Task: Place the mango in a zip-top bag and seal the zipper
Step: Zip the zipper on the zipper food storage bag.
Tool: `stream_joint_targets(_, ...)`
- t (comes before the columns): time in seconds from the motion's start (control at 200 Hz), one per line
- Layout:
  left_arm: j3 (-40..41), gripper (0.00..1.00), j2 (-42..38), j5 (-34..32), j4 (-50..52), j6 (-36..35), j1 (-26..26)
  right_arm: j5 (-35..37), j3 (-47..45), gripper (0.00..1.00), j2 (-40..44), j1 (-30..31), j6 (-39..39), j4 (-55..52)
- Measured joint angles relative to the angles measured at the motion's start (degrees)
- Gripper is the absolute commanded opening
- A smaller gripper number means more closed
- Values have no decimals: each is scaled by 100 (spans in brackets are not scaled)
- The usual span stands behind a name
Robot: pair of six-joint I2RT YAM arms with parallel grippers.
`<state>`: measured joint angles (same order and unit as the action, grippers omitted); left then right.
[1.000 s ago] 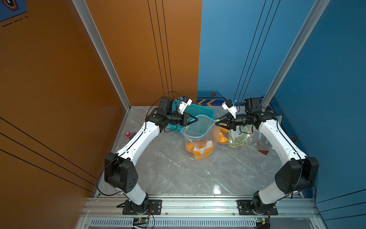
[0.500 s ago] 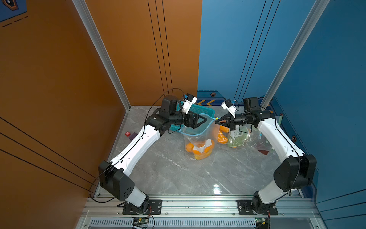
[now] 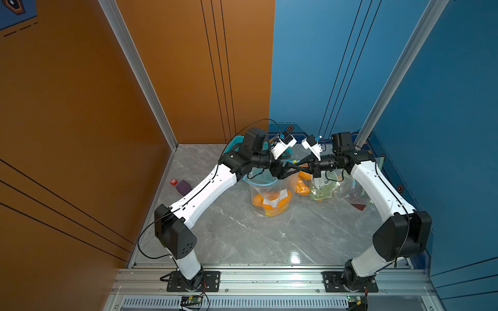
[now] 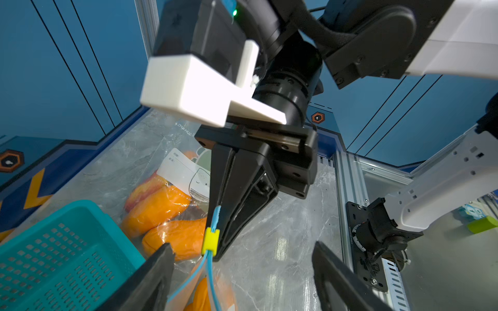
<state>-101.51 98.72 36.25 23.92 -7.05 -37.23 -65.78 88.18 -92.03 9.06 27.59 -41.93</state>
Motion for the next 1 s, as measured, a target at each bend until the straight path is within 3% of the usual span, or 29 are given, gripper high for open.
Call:
stream_joint_targets(0.385,-533,28,426,81,273,-66,11,2,-94,0,192,0,-17,-63)
stream_joint_targets(0.47,-595,30,442,81,291,-92,15,0,-107,0,192,0,-17,-68)
stream_joint_targets(0.536,-621,48,461,83,313,-94,15,0,-125,0,195,0,-17,-68)
stream_joint_targets(0.576,-623,53,483,90,323,-118,20,0,-133,0,195,0,-17,-68)
stream_joint_targets(0.716,-645,54,568,133,494,-155,22,0,-155,0,205,0,-17,-68)
stream_joint_targets(0.791,-715,49,623,146,597,-184,22,2,-162,0,225,0,-17,-70)
stream_joint_targets(1.001,-837,20,651,146,758,-278,55,2,-164,0,264,0,-17,-98)
